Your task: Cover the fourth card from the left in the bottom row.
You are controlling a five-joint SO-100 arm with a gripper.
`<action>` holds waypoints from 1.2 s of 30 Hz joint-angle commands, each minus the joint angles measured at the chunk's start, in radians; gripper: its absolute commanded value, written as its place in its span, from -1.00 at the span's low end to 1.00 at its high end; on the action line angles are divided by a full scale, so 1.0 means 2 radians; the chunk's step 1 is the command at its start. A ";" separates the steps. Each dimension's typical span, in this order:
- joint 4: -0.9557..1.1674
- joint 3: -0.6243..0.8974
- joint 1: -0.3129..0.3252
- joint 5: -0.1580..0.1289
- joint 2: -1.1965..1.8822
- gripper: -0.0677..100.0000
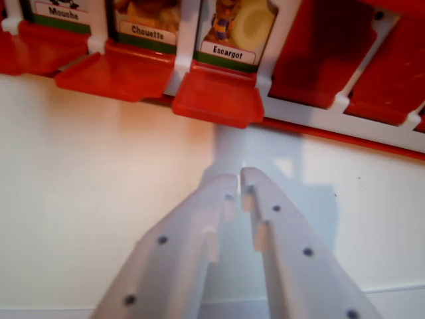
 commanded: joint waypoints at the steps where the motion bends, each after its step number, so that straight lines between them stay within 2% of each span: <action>1: -0.036 -0.015 -0.006 0.001 -0.025 -1.00; 16: -0.114 -0.078 -0.006 -0.003 -0.144 -1.00; 25: -0.110 -0.156 -0.003 0.010 -0.188 -1.00; 36: -0.117 -0.196 -0.002 0.005 -0.234 -1.00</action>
